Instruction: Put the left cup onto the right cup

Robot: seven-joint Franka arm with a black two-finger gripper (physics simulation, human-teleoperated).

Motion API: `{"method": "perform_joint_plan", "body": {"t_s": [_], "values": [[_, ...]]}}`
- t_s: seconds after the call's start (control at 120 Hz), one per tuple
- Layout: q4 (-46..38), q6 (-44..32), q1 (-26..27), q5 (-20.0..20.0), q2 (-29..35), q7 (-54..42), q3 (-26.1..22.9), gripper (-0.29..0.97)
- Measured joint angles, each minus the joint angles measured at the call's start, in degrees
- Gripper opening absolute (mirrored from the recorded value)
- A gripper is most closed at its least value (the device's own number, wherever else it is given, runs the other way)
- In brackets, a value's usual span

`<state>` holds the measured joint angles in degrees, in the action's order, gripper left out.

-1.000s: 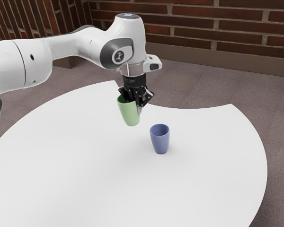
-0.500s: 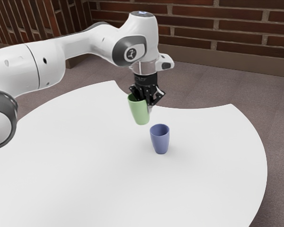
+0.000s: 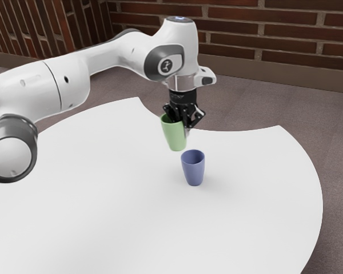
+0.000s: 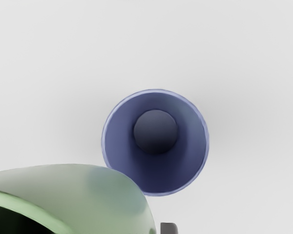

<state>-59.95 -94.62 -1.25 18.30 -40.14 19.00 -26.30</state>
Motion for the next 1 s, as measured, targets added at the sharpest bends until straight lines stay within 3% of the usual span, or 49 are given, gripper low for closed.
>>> {"method": "perform_joint_plan", "body": {"t_s": [1.0], "values": [[13.18, 2.39, 4.19, 5.14, -10.18, -0.13, -1.33, -0.10]]}}
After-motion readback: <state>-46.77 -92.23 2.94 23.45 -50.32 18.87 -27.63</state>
